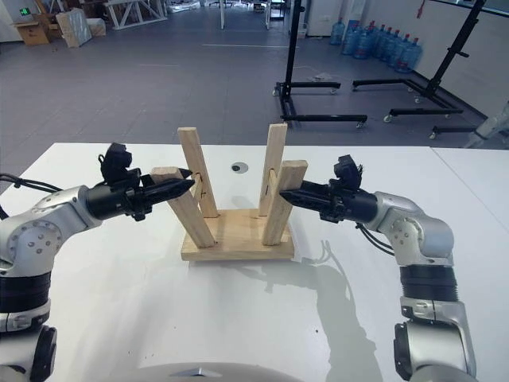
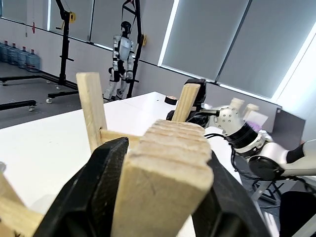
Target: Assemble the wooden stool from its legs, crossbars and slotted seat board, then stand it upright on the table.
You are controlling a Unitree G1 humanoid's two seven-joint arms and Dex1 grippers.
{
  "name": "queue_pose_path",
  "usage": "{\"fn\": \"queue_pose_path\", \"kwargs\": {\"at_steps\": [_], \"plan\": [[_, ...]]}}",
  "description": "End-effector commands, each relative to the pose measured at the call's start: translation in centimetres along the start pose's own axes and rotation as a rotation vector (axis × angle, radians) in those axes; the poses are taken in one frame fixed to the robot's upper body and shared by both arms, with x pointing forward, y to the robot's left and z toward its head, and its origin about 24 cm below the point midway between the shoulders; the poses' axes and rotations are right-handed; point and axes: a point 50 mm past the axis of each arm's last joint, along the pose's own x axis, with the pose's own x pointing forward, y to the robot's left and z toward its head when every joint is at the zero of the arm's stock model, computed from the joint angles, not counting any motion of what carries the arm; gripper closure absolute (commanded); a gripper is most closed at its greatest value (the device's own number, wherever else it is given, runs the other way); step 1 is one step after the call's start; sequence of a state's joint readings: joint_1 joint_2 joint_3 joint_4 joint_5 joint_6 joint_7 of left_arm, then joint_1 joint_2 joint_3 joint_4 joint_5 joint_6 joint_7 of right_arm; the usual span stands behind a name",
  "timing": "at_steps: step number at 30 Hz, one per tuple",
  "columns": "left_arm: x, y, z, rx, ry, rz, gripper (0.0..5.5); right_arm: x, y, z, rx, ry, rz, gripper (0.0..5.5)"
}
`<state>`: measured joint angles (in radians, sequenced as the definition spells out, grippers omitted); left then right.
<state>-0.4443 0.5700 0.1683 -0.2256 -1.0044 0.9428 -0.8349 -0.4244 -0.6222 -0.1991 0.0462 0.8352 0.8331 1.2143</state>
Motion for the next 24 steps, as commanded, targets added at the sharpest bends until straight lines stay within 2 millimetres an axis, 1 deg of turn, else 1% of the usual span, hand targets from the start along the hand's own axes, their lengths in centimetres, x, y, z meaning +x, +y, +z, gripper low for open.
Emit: {"fn": "queue_pose_path", "kwargs": {"at_steps": [1,4,8,11,13,15,16,18,19,20,23,24], "plan": [[1.1,0.4,0.1,-0.153,0.041,0.016,4.01,1.4,0.1,0.7,0.126,0.007,-0.078,4.08],[1.6,2.2,-0.2,-0.296,0.025,0.116,4.12,2.9,-0.7,0.5,0.26,0.042,-0.158,4.09],[1.8,4.6,-1.8,-0.467,0.032,0.251,4.2,4.2,-2.6,-0.8,0.456,0.042,-0.285,4.11],[1.9,5.9,-3.1,-0.563,0.051,0.33,4.22,4.2,-4.0,-1.8,0.553,0.022,-0.389,4.11],[1.9,6.5,-3.9,-0.615,0.06,0.357,4.22,3.8,-4.9,-2.9,0.624,0.022,-0.452,4.11],[2.0,7.0,-4.9,-0.657,0.073,0.381,4.22,3.5,-5.3,-4.2,0.688,0.023,-0.48,4.11],[2.0,7.3,-5.5,-0.675,0.081,0.396,3.83,3.3,-5.3,-4.7,0.714,0.018,-0.481,3.73],[2.0,7.4,-6.2,-0.691,0.087,0.397,3.46,3.2,-5.2,-5.3,0.752,0.003,-0.46,3.34],[2.0,7.4,-6.4,-0.694,0.086,0.392,3.39,3.2,-4.9,-5.1,0.761,-0.011,-0.434,3.25],[1.9,7.5,-6.3,-0.697,0.08,0.395,3.22,3.3,-4.8,-4.6,0.759,-0.027,-0.413,3.05],[1.5,8.0,-5.5,-0.693,0.041,0.398,2.67,3.6,-4.5,-2.5,0.735,-0.08,-0.356,2.42],[1.4,8.1,-4.7,-0.68,0.024,0.395,2.56,3.7,-4.4,-1.6,0.719,-0.1,-0.339,2.3]]}}
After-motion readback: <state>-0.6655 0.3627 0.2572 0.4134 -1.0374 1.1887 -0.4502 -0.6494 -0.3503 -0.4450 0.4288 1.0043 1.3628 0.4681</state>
